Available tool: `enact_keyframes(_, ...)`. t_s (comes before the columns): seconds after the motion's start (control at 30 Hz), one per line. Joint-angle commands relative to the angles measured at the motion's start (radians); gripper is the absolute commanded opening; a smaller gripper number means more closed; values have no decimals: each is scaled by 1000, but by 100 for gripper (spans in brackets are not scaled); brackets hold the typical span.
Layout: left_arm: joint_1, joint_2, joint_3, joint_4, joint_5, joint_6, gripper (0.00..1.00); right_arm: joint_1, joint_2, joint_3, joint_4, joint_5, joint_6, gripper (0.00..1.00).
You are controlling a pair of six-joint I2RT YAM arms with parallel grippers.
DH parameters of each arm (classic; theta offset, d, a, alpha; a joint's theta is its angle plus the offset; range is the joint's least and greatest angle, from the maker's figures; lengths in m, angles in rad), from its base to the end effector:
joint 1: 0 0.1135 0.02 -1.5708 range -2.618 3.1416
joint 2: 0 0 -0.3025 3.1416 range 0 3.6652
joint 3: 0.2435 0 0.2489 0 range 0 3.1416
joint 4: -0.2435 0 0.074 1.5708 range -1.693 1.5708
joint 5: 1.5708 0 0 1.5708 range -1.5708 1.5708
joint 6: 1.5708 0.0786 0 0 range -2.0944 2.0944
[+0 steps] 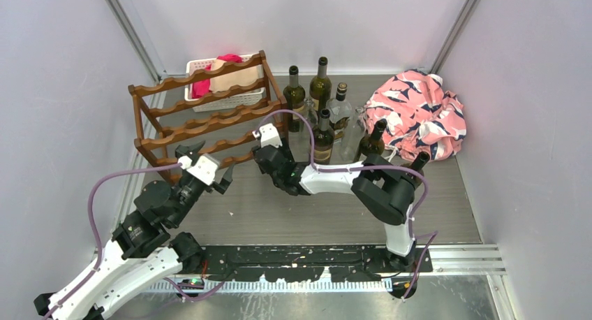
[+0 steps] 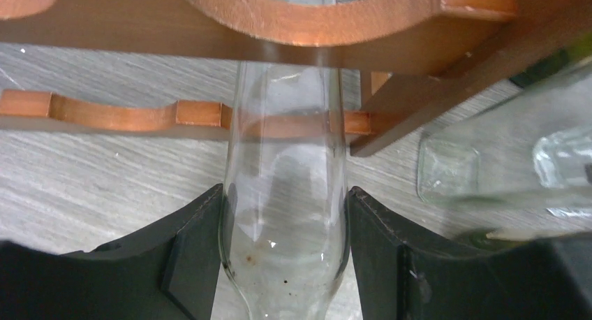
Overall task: Put the wine bottle on the wine rack
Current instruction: Place the wine bottle in the wine rack.
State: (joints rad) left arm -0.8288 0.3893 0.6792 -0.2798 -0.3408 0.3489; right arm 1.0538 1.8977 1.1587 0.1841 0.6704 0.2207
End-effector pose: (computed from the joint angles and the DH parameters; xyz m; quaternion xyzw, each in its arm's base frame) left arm 0.0887 -0.0578 0.3564 0.2849 0.6435 -0.0506 0.7087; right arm 0.2655 0.3682 0.2102 -0.1875 0.8193 0.0423 0.5402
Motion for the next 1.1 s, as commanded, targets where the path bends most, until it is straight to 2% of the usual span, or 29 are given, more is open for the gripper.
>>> enact_keyframes(0.0,7,-13,0,77,-14,11,91,-31,21,84,107,9,3,58)
enact_keyframes(0.2,8,-12,-3,79,-17,12,90,-46,72,123,115,-22,-32,73)
enact_keyframes(0.33,8,-7,-3,79,-17,13,90,-49,80,127,127,-32,-51,94)
enact_keyframes(0.4,8,-9,-3,79,-14,12,90,-48,75,124,130,-42,-65,99)
enact_keyframes(0.57,8,-9,-1,76,-12,12,90,-43,35,112,110,-71,-85,100)
enact_keyframes(0.9,17,-43,5,85,16,-16,90,10,-152,50,-58,-201,-108,100)
enact_keyframes(1.07,19,-92,5,105,13,-42,90,12,-266,15,-191,-365,-124,100)
